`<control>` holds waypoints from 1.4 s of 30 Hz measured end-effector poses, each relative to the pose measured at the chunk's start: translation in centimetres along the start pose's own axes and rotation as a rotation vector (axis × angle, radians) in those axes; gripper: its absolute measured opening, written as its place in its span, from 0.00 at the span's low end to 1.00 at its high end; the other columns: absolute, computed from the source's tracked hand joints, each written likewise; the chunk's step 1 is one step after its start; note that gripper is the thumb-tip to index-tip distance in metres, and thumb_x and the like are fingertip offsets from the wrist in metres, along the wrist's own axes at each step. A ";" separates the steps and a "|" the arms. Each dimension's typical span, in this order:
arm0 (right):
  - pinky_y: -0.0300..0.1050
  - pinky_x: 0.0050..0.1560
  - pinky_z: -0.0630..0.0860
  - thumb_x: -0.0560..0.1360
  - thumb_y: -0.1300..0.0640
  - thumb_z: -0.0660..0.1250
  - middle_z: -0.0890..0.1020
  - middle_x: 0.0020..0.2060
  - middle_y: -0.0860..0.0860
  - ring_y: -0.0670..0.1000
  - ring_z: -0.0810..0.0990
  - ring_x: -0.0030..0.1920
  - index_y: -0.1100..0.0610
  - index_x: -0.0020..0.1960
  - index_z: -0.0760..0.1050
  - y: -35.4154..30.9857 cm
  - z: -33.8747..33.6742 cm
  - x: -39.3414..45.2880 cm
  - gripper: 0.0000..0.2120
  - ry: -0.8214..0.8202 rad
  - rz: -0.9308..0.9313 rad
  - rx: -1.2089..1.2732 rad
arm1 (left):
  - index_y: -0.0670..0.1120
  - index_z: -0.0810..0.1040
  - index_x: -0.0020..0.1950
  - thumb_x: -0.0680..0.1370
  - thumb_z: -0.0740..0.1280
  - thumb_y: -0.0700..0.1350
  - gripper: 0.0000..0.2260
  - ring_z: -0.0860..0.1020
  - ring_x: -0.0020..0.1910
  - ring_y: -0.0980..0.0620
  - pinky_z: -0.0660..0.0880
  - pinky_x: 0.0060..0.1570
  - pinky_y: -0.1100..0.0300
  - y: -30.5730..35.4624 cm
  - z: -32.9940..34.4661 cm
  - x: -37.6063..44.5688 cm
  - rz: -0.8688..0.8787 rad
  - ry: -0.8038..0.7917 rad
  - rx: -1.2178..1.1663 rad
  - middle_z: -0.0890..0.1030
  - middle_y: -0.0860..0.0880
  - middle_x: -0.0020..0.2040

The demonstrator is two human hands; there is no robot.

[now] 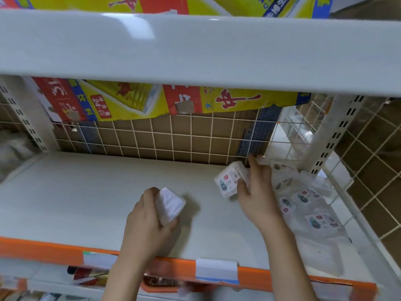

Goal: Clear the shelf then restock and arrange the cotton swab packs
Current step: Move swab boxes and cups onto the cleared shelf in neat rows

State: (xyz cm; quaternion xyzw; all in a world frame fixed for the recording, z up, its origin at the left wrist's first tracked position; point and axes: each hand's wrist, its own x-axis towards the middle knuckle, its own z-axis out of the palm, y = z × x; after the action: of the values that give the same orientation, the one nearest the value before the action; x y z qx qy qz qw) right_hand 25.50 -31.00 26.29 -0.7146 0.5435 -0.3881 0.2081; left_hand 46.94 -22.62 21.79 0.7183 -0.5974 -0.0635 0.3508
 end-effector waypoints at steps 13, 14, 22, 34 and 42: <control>0.25 0.56 0.58 0.78 0.68 0.52 0.65 0.57 0.45 0.44 0.67 0.61 0.44 0.68 0.67 -10.5 16.2 -3.3 0.26 -0.227 0.004 0.107 | 0.49 0.61 0.67 0.69 0.66 0.64 0.33 0.72 0.56 0.56 0.67 0.51 0.65 -13.3 -11.7 1.7 -0.040 -0.025 -0.283 0.70 0.54 0.60; 0.26 0.58 0.58 0.79 0.68 0.52 0.64 0.57 0.46 0.45 0.67 0.62 0.47 0.67 0.69 -11.1 17.2 -3.4 0.24 -0.227 0.023 0.100 | 0.49 0.63 0.67 0.72 0.63 0.65 0.30 0.71 0.57 0.57 0.66 0.52 0.66 -14.4 -12.4 2.0 -0.016 -0.028 -0.277 0.70 0.54 0.60; 0.29 0.62 0.57 0.79 0.63 0.55 0.60 0.58 0.47 0.49 0.66 0.65 0.50 0.71 0.65 -14.9 22.1 -5.2 0.21 -0.249 0.134 0.055 | 0.47 0.72 0.55 0.72 0.61 0.58 0.19 0.69 0.42 0.54 0.65 0.40 0.65 -20.5 -16.7 4.2 0.226 0.049 -0.050 0.69 0.52 0.46; 0.25 0.57 0.59 0.75 0.58 0.65 0.63 0.62 0.46 0.46 0.68 0.64 0.50 0.70 0.63 -16.8 22.8 -5.2 0.25 -0.255 0.116 0.026 | 0.55 0.64 0.44 0.73 0.72 0.43 0.16 0.75 0.37 0.57 0.68 0.35 0.69 -21.0 -16.8 3.6 0.078 -0.018 -0.264 0.75 0.57 0.41; 0.33 0.63 0.63 0.70 0.55 0.73 0.60 0.58 0.45 0.48 0.67 0.64 0.52 0.70 0.62 -16.5 22.3 -4.3 0.33 -0.322 0.114 0.033 | 0.46 0.67 0.67 0.71 0.73 0.50 0.28 0.69 0.52 0.54 0.64 0.48 0.62 -20.4 -16.8 4.4 0.060 -0.010 -0.178 0.73 0.50 0.55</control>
State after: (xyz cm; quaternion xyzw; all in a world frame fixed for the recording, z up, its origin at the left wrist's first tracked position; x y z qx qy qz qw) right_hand 52.59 -24.45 23.11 -0.7320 0.5363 -0.2650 0.3261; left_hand 73.32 -18.55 23.90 0.6658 -0.6123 -0.1096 0.4120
